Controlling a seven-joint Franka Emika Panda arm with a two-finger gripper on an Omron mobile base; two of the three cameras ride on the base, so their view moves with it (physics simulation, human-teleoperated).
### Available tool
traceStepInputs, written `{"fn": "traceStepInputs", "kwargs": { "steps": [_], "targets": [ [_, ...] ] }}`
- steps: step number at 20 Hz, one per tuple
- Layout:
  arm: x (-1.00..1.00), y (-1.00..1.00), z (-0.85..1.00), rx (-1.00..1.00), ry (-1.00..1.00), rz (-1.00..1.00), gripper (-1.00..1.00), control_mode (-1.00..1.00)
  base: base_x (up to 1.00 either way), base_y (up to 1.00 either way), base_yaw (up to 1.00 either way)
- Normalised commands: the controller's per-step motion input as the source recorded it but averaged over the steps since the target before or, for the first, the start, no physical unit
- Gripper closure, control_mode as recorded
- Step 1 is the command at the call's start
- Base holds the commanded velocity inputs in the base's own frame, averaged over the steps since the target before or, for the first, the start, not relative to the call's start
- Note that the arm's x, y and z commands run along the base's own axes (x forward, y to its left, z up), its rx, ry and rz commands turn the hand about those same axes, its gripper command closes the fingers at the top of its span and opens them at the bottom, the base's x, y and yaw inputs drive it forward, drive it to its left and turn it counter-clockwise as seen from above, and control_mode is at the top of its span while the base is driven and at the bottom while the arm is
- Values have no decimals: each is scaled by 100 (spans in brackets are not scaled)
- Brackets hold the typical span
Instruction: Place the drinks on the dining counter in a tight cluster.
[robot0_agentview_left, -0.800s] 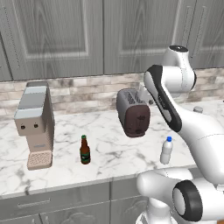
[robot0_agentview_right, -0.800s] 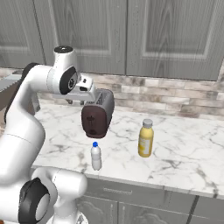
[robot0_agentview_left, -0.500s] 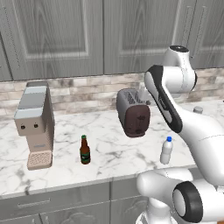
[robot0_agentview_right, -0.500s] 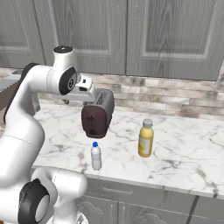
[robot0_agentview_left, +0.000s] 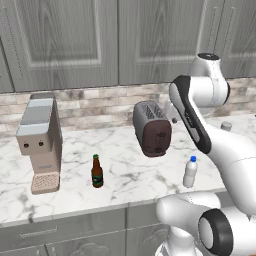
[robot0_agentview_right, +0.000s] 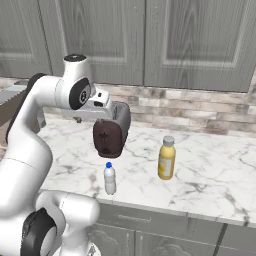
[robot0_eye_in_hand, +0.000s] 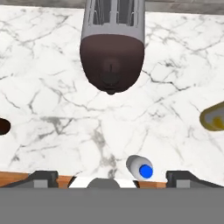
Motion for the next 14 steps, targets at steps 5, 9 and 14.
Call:
{"fn": "traceStepInputs", "kwargs": {
  "steps": [5,9,14],
  "targets": [
    [-22,-20,-44,-4,3,0,-100,-100,0,0,0],
    [-22,-22,-68,0,0,0,-100,-100,0,0,0],
    [-25,-16,-60,0,0,0,-100,-100,0,0,0]
  ]
}}
